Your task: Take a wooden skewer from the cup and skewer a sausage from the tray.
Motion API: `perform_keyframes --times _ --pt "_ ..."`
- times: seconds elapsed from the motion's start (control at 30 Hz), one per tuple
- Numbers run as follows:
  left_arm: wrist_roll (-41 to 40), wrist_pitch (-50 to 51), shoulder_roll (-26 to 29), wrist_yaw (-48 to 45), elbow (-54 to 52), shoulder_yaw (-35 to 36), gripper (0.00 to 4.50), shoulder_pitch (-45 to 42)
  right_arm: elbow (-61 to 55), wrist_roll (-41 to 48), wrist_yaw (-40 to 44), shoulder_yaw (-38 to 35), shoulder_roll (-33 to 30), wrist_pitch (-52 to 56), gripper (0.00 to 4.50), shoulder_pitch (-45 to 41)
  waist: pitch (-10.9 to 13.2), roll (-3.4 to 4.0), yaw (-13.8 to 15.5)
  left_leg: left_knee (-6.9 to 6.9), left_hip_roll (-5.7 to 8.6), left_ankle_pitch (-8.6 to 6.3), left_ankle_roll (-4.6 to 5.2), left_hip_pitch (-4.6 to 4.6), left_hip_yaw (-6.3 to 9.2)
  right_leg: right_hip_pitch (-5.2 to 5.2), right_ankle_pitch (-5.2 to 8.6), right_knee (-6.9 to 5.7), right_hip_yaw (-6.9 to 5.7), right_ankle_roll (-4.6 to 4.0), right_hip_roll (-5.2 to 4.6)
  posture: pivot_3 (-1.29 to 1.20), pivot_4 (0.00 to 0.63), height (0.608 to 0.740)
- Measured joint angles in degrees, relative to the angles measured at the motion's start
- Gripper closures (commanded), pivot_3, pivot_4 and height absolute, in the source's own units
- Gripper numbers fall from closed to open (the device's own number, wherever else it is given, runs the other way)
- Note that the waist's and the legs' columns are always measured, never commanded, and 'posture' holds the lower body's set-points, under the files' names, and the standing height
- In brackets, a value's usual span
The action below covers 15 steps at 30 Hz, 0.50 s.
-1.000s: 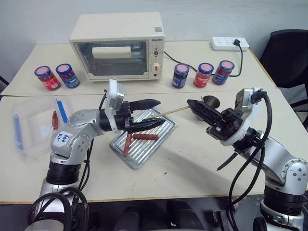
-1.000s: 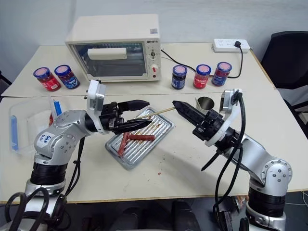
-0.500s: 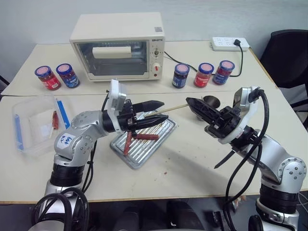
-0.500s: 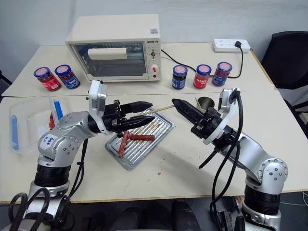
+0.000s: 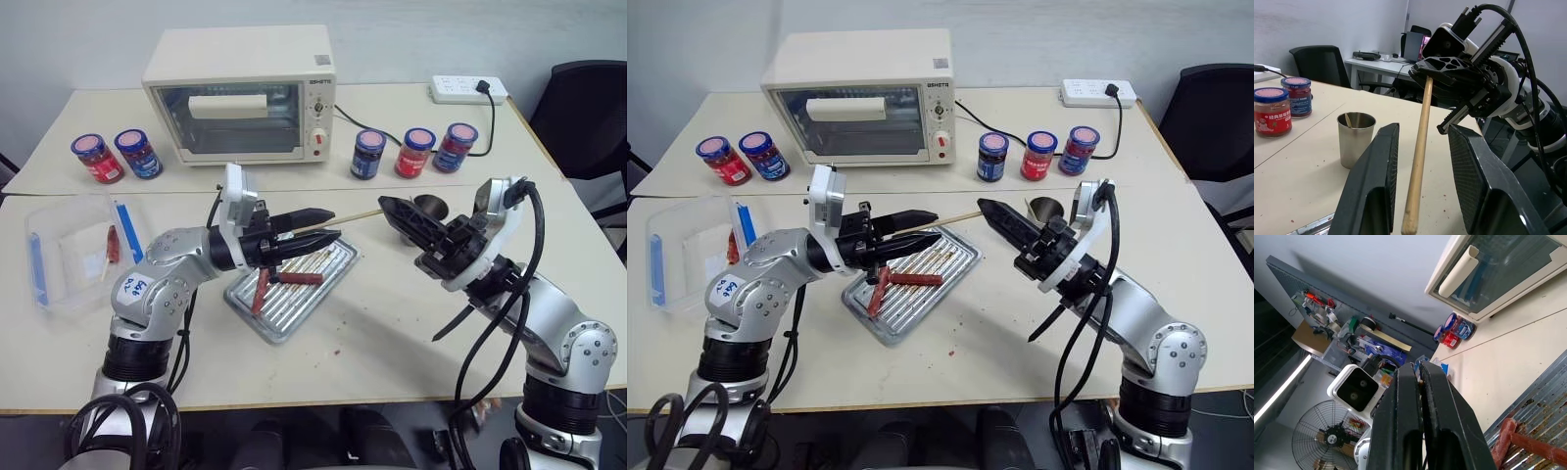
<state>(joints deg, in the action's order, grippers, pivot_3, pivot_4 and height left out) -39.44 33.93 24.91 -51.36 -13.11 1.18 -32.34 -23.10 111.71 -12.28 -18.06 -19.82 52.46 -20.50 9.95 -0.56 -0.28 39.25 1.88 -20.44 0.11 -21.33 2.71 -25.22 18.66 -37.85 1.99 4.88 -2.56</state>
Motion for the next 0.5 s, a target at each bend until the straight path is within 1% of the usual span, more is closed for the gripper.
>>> perform_keyframes --times 0.27,0.3,0.33,0.43,0.5 --pt "0.0 0.0 -0.4 0.3 0.0 -0.1 2.86 0.1 -0.1 0.0 -0.7 0.0 0.3 -0.2 4.50 0.0 0.0 0.00 0.0 0.00 0.00 0.00 0.00 0.00 0.00 0.00 0.00 0.00 0.00 0.00 0.00 0.00 0.150 0.740" --pt "0.0 0.0 -0.5 0.4 0.0 -0.1 3.20 0.1 -0.1 0.0 -0.8 0.0 0.3 -0.2 4.50 0.0 0.0 0.00 0.0 0.00 0.00 0.00 0.00 0.00 0.00 0.00 0.00 0.00 0.00 0.00 0.00 0.00 0.150 0.740" --pt "0.0 0.0 -0.5 0.4 0.0 -0.1 3.32 0.1 -0.1 0.0 -0.8 0.0 0.3 -0.2 4.50 0.0 0.0 0.00 0.0 0.00 0.00 0.00 0.00 0.00 0.00 0.00 0.00 0.00 0.00 0.00 0.00 0.00 0.150 0.740" --pt "0.0 0.0 -0.8 0.6 0.0 0.0 4.07 0.1 -0.3 0.2 -0.8 0.1 0.4 -0.3 4.50 0.0 0.0 0.00 0.0 0.00 0.00 0.00 0.00 0.00 0.00 0.00 0.00 0.00 0.00 0.00 0.00 0.00 0.150 0.740" --pt "-0.5 0.0 -1.0 0.3 0.0 0.0 4.49 0.1 -0.5 0.2 -1.0 0.1 0.7 -1.0 4.50 -0.1 0.0 0.00 0.0 0.00 0.00 0.00 0.00 0.00 0.00 0.00 0.00 0.00 0.00 0.00 0.00 0.00 0.150 0.740"
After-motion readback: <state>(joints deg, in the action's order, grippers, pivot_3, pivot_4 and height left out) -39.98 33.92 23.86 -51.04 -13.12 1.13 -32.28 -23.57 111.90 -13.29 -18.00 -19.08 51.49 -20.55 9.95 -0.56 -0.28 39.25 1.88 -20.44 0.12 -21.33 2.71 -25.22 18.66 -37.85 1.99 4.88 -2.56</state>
